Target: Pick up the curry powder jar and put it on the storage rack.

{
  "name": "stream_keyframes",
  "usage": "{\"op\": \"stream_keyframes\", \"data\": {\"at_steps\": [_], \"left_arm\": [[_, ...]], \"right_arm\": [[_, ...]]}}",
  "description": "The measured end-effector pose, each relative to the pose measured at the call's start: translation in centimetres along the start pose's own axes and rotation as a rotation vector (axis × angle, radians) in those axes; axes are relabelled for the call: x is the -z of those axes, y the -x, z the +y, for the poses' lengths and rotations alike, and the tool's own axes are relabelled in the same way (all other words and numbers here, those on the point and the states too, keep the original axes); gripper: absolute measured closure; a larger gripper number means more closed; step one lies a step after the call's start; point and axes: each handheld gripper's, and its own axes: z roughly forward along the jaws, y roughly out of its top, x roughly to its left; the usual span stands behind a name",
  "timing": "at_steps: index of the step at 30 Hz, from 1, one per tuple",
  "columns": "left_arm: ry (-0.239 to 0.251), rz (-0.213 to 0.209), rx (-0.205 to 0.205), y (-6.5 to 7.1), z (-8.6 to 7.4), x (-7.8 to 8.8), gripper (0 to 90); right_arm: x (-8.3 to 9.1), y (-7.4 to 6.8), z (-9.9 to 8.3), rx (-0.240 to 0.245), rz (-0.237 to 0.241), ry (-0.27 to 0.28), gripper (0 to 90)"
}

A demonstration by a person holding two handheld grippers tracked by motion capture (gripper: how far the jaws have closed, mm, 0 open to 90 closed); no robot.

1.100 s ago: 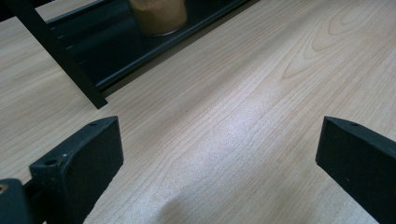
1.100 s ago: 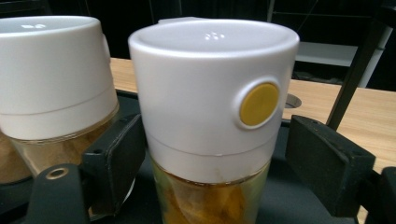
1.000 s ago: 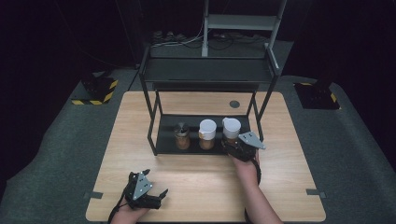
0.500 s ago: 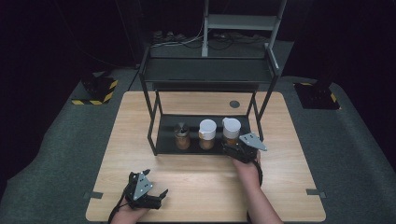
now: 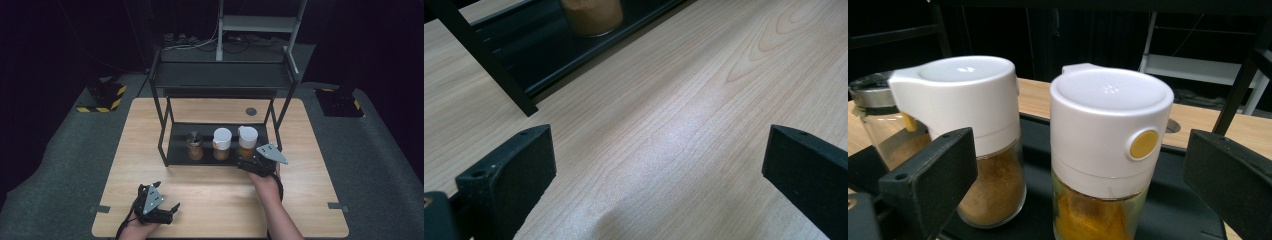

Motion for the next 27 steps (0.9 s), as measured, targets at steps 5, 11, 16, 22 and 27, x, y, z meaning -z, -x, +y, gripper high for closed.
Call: {"op": "stream_keyframes", "data": {"at_steps": [5, 11, 16, 22, 27], "left_arm": [[-0.002, 0.0, 0.0, 0.0, 0.0, 0.0, 1.1], [-0.001, 0.0, 0.002, 0.0, 0.0, 0.0, 1.1], [-0.006, 0.005, -0.005, 0.1, 0.1, -0.1, 1.2], [-0.006, 0.006, 0.0, 0.1, 0.1, -0.1, 1.1], [-0.008, 0.009, -0.008, 0.2, 0.2, -0.1, 1.2]], "right_arm": [[0.9, -0.1, 0.3, 0.005, 0.01, 0.005, 0.0], [2.5, -0.3, 0.5, 0.021, 0.02, 0.007, 0.0], [4.6, -0.6, 0.4, 0.048, 0.029, 0.009, 0.0], [6.6, -1.1, -0.1, 0.092, 0.029, 0.008, 0.0], [7.7, -1.2, -0.6, 0.11, 0.029, 0.001, 0.0]]}}
